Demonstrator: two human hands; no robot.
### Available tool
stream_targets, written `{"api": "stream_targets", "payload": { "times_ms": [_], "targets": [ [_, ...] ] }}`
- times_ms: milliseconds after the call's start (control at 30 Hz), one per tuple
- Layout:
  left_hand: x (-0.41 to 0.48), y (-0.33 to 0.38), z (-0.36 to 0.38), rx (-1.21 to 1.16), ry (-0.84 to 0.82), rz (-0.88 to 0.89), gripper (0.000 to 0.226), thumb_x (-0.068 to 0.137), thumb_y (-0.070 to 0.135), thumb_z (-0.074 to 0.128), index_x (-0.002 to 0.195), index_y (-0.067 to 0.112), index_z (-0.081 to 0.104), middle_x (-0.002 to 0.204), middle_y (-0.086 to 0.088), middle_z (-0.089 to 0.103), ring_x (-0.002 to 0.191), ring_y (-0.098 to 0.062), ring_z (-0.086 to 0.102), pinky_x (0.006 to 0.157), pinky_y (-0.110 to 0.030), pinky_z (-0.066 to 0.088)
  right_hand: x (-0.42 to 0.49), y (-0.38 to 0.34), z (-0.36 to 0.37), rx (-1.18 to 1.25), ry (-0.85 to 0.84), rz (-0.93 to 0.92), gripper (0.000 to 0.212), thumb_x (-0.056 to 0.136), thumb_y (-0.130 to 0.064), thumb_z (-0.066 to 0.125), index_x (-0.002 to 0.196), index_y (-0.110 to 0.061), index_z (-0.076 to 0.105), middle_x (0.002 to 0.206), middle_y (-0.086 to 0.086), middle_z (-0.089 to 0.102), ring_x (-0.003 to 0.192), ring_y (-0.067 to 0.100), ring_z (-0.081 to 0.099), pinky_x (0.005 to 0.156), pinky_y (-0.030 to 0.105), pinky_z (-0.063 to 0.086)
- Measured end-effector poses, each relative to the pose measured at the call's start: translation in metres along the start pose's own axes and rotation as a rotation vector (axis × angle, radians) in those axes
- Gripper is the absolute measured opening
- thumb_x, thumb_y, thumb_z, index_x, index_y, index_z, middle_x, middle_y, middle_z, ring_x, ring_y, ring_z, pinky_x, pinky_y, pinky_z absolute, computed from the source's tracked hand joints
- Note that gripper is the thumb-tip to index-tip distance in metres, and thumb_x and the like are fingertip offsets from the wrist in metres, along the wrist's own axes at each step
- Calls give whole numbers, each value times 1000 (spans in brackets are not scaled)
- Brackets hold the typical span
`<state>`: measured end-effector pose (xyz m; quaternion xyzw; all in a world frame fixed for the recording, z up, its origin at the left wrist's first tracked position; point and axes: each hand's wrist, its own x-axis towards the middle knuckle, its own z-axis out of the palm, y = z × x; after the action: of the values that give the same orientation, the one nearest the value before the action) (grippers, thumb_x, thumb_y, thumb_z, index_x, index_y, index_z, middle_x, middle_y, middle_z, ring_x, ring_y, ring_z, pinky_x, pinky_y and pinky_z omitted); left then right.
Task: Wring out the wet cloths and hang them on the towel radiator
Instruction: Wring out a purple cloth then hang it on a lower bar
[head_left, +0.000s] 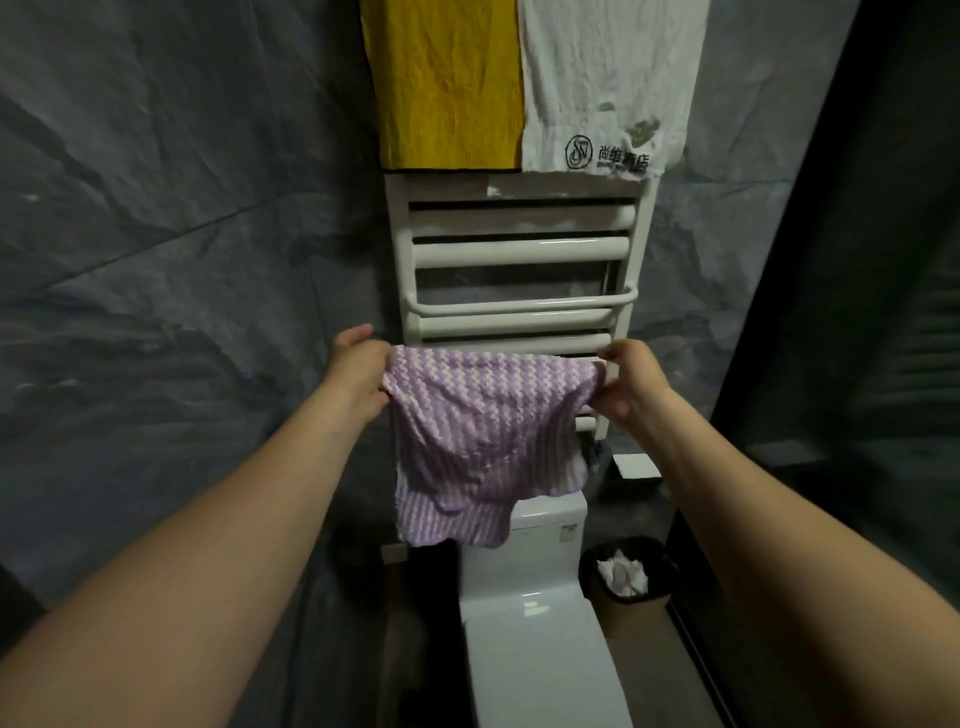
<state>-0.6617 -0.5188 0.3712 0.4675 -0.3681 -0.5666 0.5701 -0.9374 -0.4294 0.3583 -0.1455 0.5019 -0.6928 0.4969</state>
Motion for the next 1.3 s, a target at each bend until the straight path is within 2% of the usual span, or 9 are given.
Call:
{"api": "stream_targets", "payload": {
  "times_ms": [67, 200, 400, 733, 867, 967, 1033, 1133, 1300],
  "targets": [
    [0, -1, -2, 6, -28, -52, 62, 84, -17, 33, 126, 26, 47, 91, -13, 54, 69, -20, 55, 54, -29, 44, -2, -1, -7, -116, -33, 96, 4, 84, -10, 47, 86, -6, 47, 77, 13, 50, 66, 27, 57, 70, 33, 52],
    [4, -13, -13, 149, -54, -29, 60, 85, -17, 26, 126, 15, 56, 107, -21, 57, 76, -23, 58, 60, -31, 50, 4, 15, -35, -627, -176, 340, 33, 92, -21, 53, 114, 3, 55, 95, 18, 64, 79, 29, 63, 71, 33, 55],
    [7, -30, -25, 492, -20, 20, 43, 92, -11, 30, 114, 8, 62, 115, -21, 62, 103, -30, 59, 88, -40, 49, -2, 49, -39, -745, -78, 321, 13, 92, -12, 50, 82, -9, 57, 64, 9, 60, 55, 20, 54, 54, 24, 47],
    [-5, 33, 14, 284, -1, 373, 17, 88, 3, 58, 82, 14, 68, 75, -1, 63, 68, -11, 58, 59, -18, 48, -18, 2, 4, -379, -50, -455, 21, 88, 1, 56, 99, -12, 68, 79, 9, 60, 69, 27, 55, 59, 37, 47],
    [1, 27, -4, 357, 124, 729, 25, 87, 3, 51, 95, 17, 70, 93, 1, 69, 87, -10, 63, 77, -16, 47, -26, 5, 0, -606, -46, -939, 22, 90, -11, 52, 103, -22, 66, 86, 2, 66, 74, 18, 62, 61, 30, 49],
    [10, -30, -22, 920, -144, 279, 26, 97, 11, 51, 116, 9, 69, 123, -12, 67, 116, -23, 61, 95, -26, 45, -12, 39, -21, -1604, -214, -401, 14, 90, -13, 52, 93, -17, 66, 94, 10, 72, 80, 27, 68, 65, 30, 49],
    [5, -43, -28, 1054, -137, 54, 33, 100, 16, 52, 128, 5, 65, 134, -16, 62, 126, -30, 57, 92, -28, 49, -2, 46, -31, -1352, -228, -107, 13, 86, -9, 59, 88, -10, 71, 86, 16, 71, 71, 32, 67, 60, 33, 51],
    [4, -43, -34, 786, -50, 106, 26, 90, -8, 54, 110, -10, 69, 115, -26, 68, 100, -33, 67, 77, -27, 47, 6, 30, -35, -764, 14, -230, 6, 85, -9, 63, 83, -4, 67, 75, 19, 56, 58, 23, 48, 54, 27, 37],
    [4, -29, -29, 841, -120, 100, 23, 88, -7, 64, 108, -15, 69, 111, -28, 69, 94, -29, 68, 84, -34, 53, -4, 23, -40, -1240, -17, 111, 14, 88, -14, 55, 77, -8, 59, 65, 11, 57, 51, 23, 51, 51, 25, 41]
  ]
}}
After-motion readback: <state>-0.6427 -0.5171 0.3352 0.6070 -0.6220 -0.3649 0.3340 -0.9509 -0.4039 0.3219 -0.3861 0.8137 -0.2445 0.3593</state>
